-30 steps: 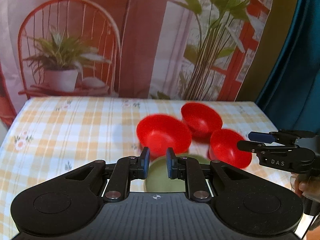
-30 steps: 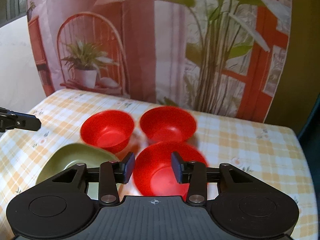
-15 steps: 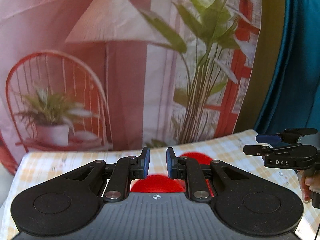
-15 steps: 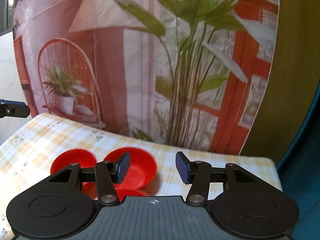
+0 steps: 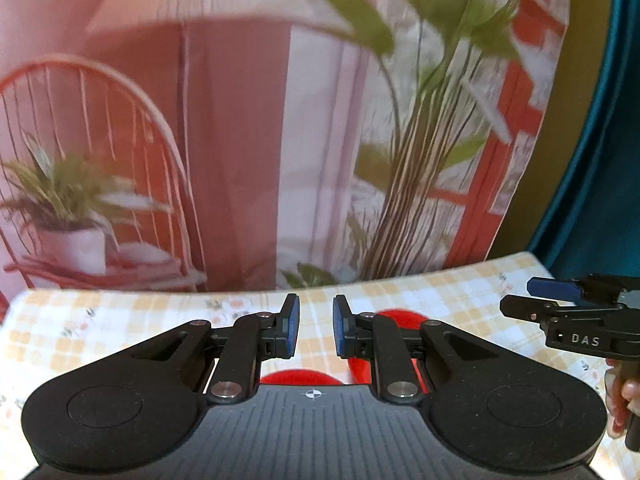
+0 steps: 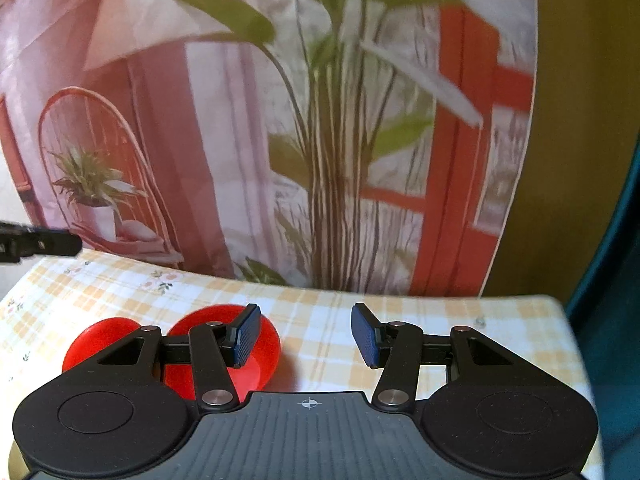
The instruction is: Organize plates and bowls
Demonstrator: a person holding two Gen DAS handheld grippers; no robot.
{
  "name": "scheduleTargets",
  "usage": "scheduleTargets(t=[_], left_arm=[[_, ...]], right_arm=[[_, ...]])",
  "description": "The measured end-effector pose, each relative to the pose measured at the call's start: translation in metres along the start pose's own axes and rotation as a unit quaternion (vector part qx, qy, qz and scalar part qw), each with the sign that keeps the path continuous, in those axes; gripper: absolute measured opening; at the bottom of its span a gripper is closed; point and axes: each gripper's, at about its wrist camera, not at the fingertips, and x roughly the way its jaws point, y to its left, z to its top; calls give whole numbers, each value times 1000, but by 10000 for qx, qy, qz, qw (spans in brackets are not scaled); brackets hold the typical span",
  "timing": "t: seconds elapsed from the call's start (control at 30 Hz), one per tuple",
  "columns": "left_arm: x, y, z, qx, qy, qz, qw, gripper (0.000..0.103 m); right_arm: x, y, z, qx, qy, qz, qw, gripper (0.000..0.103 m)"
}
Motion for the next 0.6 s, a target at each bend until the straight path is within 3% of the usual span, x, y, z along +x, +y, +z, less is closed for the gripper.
scheduleTargets(t=[0.3,0.6], left_arm=[[61,-10,-17,-59,578,-362,9977,19],[97,-7,-27,-95,952,-364,9947,19]], right_arm=[[44,3,-19,263,398,228,9986,45],[69,3,-33,591,773,317,9947,30]])
